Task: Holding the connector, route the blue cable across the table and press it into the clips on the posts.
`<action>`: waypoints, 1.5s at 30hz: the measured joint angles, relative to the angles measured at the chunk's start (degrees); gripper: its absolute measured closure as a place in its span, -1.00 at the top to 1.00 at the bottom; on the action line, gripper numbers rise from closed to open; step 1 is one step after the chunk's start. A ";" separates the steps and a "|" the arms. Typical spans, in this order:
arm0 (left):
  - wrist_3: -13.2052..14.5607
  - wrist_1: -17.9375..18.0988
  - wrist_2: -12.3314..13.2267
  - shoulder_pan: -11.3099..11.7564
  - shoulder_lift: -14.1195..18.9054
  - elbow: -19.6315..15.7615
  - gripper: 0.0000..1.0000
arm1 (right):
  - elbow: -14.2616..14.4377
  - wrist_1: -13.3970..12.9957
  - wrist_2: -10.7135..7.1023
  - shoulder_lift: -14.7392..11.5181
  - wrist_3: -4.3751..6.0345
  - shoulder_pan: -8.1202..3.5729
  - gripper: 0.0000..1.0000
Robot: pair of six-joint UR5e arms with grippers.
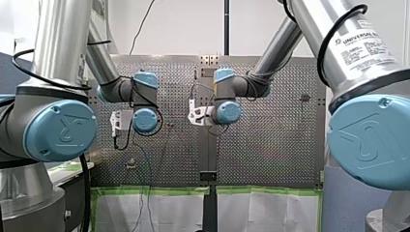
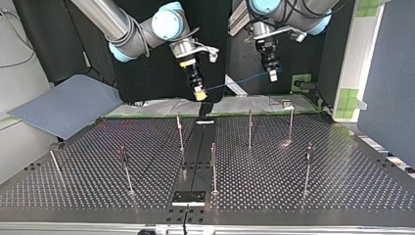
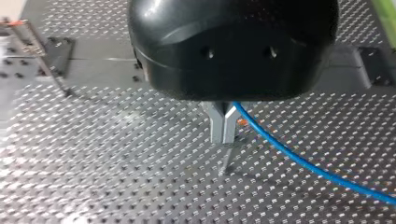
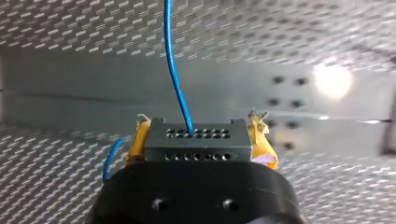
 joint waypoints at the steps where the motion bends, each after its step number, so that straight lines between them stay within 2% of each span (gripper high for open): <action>1: -0.16 -0.40 -0.04 0.22 0.79 0.07 -1.00 | -0.34 0.49 -0.09 -0.50 -0.04 0.15 -1.00; 8: -0.79 -1.55 0.01 0.95 4.90 0.44 -1.00 | -1.91 2.05 -1.18 -4.70 0.03 1.15 -1.00; 12: -2.27 -3.09 0.35 2.05 7.02 1.58 -1.00 | -2.87 2.20 -1.92 -7.13 0.26 1.66 -1.00; 15: -3.61 -4.84 0.42 2.73 8.86 2.68 -1.00 | -3.72 2.47 -2.06 -7.89 0.34 1.89 -1.00; 22: -5.77 -9.36 0.52 4.01 11.61 5.67 -1.00 | -5.88 2.97 -2.80 -6.24 0.77 2.38 -1.00; 27: -5.96 -11.91 0.98 4.85 11.98 7.50 -1.00 | -8.08 3.63 -3.33 -5.06 1.13 2.80 -1.00; 32: -6.04 -12.92 1.89 5.81 12.00 8.57 -1.00 | -10.52 4.99 -3.82 -4.64 1.62 3.45 -1.00; 35: -6.06 -13.41 2.10 6.58 11.98 9.47 -1.00 | -12.02 6.18 -3.93 -4.52 2.01 3.95 -1.00; 39: -5.90 -14.62 2.42 7.86 11.96 10.90 -1.00 | -14.47 7.90 -4.02 -4.40 3.03 4.34 -1.00; 42: -5.77 -15.78 3.53 9.49 11.98 11.99 -1.00 | -16.23 9.15 -4.04 -4.20 3.87 4.36 -1.00; 45: -5.68 -16.69 5.24 11.38 12.10 13.01 -1.00 | -18.05 10.69 -4.05 -3.59 4.22 4.36 -1.00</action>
